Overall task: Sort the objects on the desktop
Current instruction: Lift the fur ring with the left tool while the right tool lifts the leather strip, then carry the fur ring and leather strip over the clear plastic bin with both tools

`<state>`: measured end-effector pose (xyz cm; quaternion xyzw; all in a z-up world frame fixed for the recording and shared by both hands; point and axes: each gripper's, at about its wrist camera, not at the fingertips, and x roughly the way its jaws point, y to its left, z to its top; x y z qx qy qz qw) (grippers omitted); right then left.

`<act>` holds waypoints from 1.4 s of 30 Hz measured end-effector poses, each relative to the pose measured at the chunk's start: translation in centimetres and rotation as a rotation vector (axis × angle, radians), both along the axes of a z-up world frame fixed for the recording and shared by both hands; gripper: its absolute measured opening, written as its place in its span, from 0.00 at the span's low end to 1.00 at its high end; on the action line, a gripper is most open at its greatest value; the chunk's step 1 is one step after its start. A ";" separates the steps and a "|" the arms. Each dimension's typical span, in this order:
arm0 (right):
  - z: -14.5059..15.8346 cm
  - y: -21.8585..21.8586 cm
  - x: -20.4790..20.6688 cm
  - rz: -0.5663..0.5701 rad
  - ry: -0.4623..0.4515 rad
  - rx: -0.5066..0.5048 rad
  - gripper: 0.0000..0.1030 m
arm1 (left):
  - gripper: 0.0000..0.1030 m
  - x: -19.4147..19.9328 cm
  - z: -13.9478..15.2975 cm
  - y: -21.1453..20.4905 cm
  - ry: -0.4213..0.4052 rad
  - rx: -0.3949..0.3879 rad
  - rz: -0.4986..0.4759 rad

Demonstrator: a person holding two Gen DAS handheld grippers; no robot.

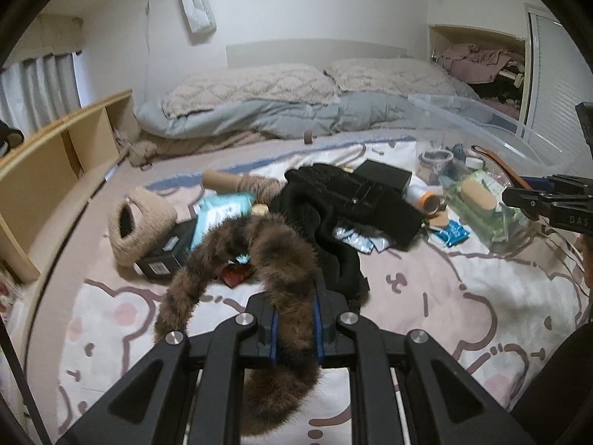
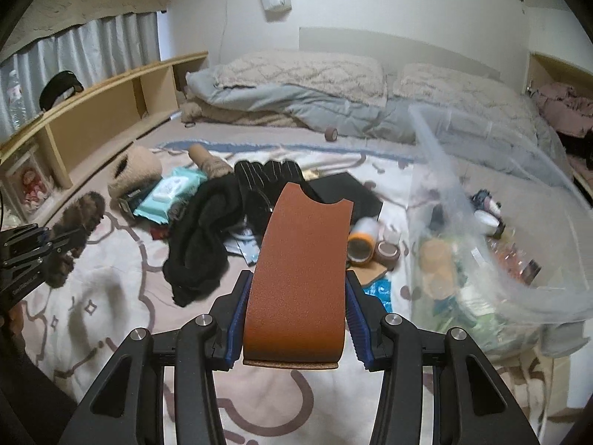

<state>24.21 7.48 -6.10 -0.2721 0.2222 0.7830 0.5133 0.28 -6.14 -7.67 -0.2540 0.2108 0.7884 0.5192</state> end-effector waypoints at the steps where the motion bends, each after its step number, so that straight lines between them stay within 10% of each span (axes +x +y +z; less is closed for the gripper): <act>1: 0.5 -0.3 0.1 0.000 0.001 0.008 0.46 | 0.13 0.2 0.5 -0.2 0.005 0.007 -0.001; 24: 10.7 -8.2 7.8 -0.048 0.063 0.166 0.46 | 0.14 7.1 14.3 -6.6 0.122 0.180 0.048; 42: 14.0 -7.9 12.2 -0.194 0.051 0.170 0.46 | 0.13 13.7 19.2 1.0 0.114 0.283 -0.180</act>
